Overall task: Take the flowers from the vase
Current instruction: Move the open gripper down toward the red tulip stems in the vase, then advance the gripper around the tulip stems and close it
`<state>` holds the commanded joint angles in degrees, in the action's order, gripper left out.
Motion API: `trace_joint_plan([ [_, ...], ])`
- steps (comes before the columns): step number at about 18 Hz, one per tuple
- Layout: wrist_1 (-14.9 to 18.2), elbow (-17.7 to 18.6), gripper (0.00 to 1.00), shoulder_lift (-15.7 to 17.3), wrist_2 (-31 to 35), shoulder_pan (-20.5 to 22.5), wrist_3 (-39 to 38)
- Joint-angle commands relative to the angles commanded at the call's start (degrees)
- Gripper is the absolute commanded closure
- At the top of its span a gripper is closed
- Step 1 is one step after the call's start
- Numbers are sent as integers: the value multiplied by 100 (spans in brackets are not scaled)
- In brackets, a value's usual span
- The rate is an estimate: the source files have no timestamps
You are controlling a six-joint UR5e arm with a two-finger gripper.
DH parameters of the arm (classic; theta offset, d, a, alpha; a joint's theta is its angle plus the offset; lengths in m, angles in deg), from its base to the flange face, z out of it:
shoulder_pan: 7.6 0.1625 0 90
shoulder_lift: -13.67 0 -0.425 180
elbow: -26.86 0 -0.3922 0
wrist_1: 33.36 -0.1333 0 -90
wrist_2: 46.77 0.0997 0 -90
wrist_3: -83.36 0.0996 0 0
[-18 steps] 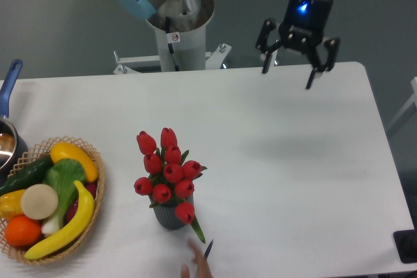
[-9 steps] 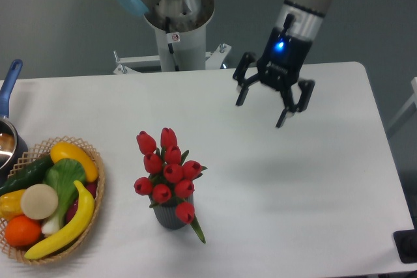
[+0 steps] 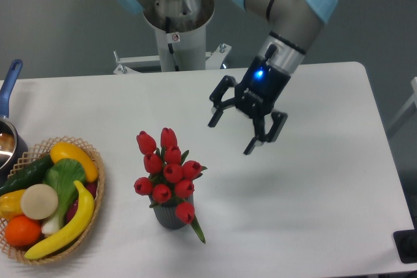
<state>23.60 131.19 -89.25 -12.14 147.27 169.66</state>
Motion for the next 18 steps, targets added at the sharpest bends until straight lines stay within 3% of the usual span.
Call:
trace_joint_plan([
  [6,-26,-44,0,-475,-685,-62,1],
  [12,-26,-53,0,-563,-1081,-62,-368],
  [18,-53,-35,0,-660,-1038,-247,-316],
])
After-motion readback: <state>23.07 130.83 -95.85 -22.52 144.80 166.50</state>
